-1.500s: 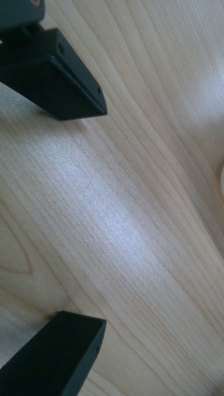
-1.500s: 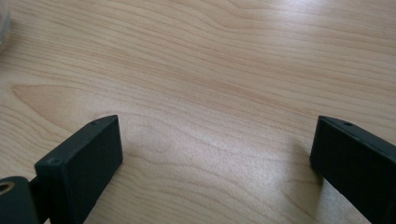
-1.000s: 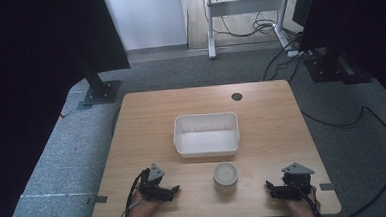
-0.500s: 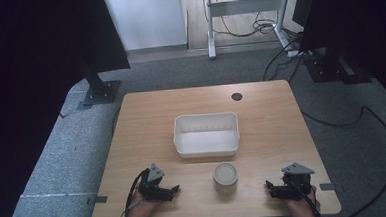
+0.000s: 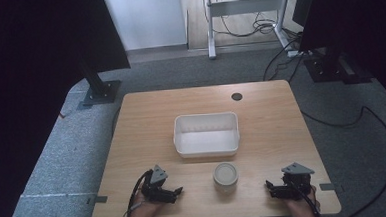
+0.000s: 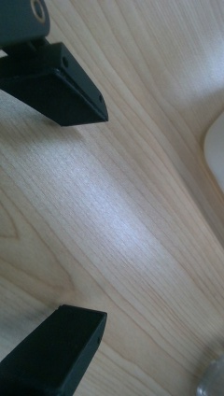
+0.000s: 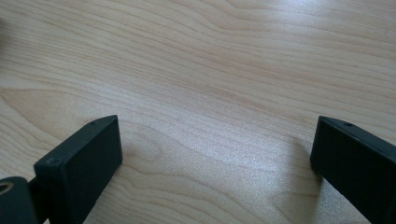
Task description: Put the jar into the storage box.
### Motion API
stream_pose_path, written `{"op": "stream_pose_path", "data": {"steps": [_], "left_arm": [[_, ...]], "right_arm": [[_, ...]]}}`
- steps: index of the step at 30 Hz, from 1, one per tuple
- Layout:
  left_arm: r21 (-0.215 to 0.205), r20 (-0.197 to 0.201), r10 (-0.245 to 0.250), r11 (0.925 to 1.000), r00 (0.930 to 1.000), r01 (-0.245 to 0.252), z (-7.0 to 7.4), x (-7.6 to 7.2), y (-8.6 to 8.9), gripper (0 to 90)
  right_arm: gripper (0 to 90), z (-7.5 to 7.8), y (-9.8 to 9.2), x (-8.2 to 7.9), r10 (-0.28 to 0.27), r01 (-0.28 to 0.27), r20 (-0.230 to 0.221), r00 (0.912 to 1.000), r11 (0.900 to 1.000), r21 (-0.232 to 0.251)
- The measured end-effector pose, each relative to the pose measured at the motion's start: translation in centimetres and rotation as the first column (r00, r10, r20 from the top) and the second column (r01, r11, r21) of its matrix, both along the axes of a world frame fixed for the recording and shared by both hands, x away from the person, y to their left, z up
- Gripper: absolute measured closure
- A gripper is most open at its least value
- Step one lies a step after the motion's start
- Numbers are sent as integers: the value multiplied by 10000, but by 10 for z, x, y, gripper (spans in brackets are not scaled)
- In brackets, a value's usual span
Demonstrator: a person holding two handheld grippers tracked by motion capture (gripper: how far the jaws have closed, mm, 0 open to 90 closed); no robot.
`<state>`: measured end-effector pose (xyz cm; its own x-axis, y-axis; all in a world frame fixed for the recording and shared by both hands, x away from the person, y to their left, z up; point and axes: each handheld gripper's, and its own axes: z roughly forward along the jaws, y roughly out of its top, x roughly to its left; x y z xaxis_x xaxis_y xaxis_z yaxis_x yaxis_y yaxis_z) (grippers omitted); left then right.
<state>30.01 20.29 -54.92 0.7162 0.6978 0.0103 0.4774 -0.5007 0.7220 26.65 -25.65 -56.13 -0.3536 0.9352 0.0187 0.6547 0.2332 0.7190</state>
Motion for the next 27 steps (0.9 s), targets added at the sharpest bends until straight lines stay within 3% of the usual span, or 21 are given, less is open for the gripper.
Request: {"op": "stream_pose_path", "data": {"steps": [27], "left_arm": [[-474,277,-961,9941,9950,974,28,-9,-26,45]], "right_arm": [[18,0,0,0,-4,4,-2,10000,10000,-1]]}}
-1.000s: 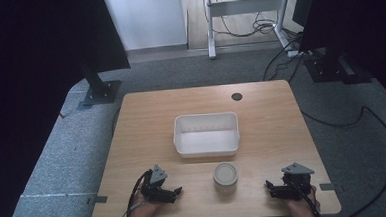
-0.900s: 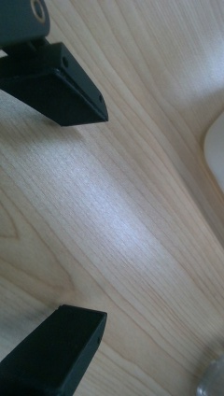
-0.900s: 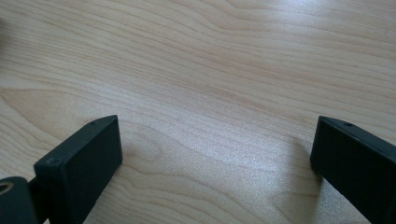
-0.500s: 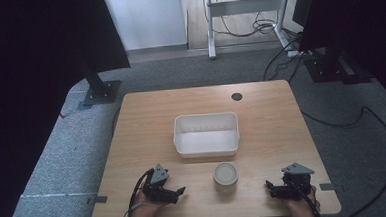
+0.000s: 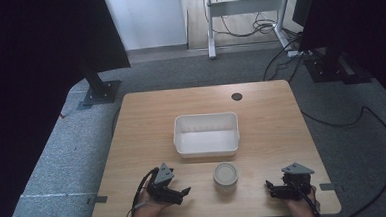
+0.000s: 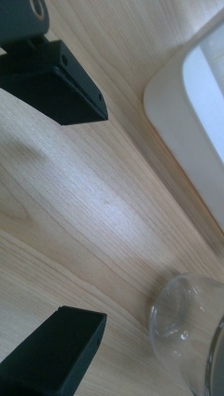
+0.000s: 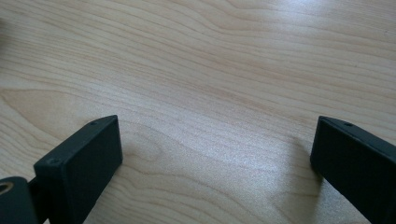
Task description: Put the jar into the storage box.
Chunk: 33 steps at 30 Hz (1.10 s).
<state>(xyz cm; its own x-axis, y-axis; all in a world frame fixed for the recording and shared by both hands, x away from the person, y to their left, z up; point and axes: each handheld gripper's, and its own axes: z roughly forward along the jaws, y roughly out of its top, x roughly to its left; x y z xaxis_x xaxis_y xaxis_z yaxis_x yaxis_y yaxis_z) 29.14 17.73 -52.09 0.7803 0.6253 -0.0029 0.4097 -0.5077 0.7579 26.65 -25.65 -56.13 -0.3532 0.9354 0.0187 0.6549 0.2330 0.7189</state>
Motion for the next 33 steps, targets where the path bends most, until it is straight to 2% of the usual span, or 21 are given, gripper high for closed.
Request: {"op": "stream_pose_path", "data": {"steps": [24,33], "left_arm": [[-207,186,-726,9971,9972,730,16,-1,-32,34],[-306,122,-1006,9944,9949,1009,16,-2,-45,34]], "right_arm": [[18,0,0,0,-1,1,2,10000,10000,1],[18,0,0,0,-2,2,2,10000,10000,0]]}}
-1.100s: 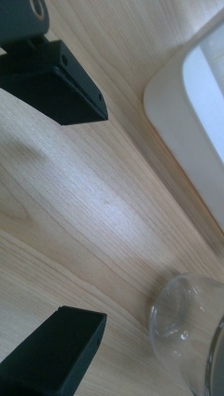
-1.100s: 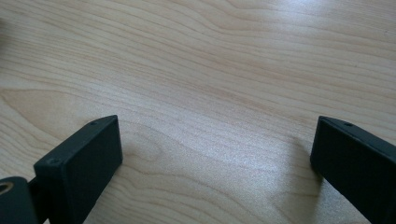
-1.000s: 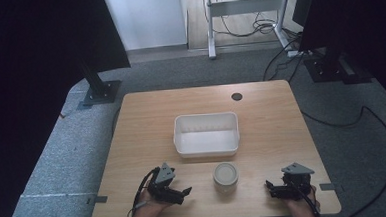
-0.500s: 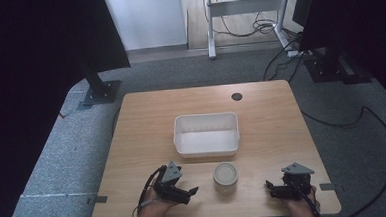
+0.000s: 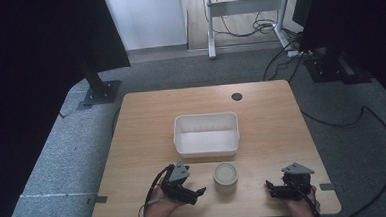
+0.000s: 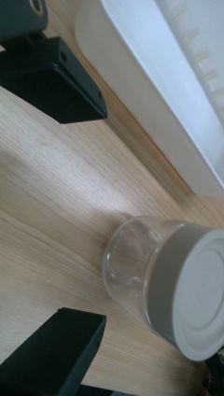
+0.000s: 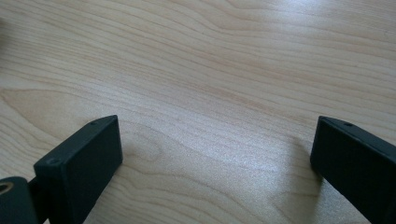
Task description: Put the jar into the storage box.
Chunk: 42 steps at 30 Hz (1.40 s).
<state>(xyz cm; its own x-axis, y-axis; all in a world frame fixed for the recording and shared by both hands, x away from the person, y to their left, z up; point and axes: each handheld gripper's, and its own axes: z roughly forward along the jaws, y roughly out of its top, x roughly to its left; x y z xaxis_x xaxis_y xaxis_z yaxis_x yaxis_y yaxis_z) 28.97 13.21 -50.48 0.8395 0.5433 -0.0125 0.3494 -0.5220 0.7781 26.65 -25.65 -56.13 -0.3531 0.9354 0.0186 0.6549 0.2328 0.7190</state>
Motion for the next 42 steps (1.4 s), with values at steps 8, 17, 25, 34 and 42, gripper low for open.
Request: {"op": "stream_pose_path", "data": {"steps": [8,17,25,34,42], "left_arm": [[2,64,-304,9995,9995,304,2,0,-13,34],[-26,47,-601,9982,9982,601,1,0,-29,32],[3,26,-777,9970,9970,777,0,3,-43,31],[47,-54,-915,9958,9958,916,-4,5,-56,29],[210,76,-1046,9943,9945,1044,-5,6,-67,29]], "right_arm": [[18,0,0,0,2,-2,2,10000,10000,2],[18,0,0,0,1,-1,1,10000,10000,1],[18,0,0,0,0,0,2,10000,10000,0],[18,0,0,0,2,-2,3,10000,10000,-1],[18,0,0,0,2,-2,2,10000,10000,0]]}}
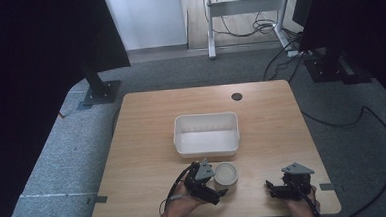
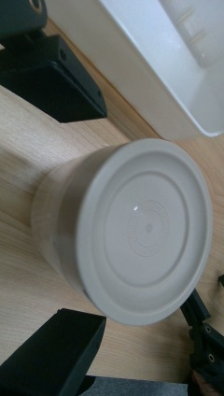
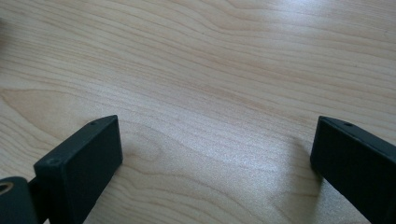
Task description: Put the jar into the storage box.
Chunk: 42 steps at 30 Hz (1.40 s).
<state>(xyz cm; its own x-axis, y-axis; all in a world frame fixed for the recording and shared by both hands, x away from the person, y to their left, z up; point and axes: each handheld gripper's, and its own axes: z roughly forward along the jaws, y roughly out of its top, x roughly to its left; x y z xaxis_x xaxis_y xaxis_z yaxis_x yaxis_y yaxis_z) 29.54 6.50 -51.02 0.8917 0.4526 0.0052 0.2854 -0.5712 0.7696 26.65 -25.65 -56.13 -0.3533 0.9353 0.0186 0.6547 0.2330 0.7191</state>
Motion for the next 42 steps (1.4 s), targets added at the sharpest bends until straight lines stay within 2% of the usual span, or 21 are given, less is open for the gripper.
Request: {"op": "stream_pose_path", "data": {"steps": [4,11,21,28,33,36,40,42], "left_arm": [[-25,-10,-38,10000,10000,38,-1,1,-5,29],[263,160,-130,9996,9998,126,-4,0,-16,29],[587,280,30,9983,9996,-47,-9,3,-28,36],[863,487,77,9962,9988,-119,-15,5,-34,72],[769,429,61,9970,9991,-94,-16,7,-35,79],[447,88,107,9989,9999,-110,-14,9,-33,97],[614,376,236,9978,9990,-258,-13,8,-33,98],[565,391,275,9980,9989,-297,-12,8,-32,98]], "right_arm": [[18,0,0,0,-1,1,0,10000,10000,1],[18,0,0,0,0,0,1,10000,10000,1],[18,0,0,0,1,-1,1,10000,10000,0],[18,0,0,0,3,-3,1,10000,10000,-2],[18,0,0,0,1,-1,-2,10000,10000,0],[18,0,0,0,1,-1,1,10000,10000,-2],[18,0,0,0,2,-2,0,10000,10000,-1],[18,0,0,0,-1,1,1,10000,10000,1]]}}
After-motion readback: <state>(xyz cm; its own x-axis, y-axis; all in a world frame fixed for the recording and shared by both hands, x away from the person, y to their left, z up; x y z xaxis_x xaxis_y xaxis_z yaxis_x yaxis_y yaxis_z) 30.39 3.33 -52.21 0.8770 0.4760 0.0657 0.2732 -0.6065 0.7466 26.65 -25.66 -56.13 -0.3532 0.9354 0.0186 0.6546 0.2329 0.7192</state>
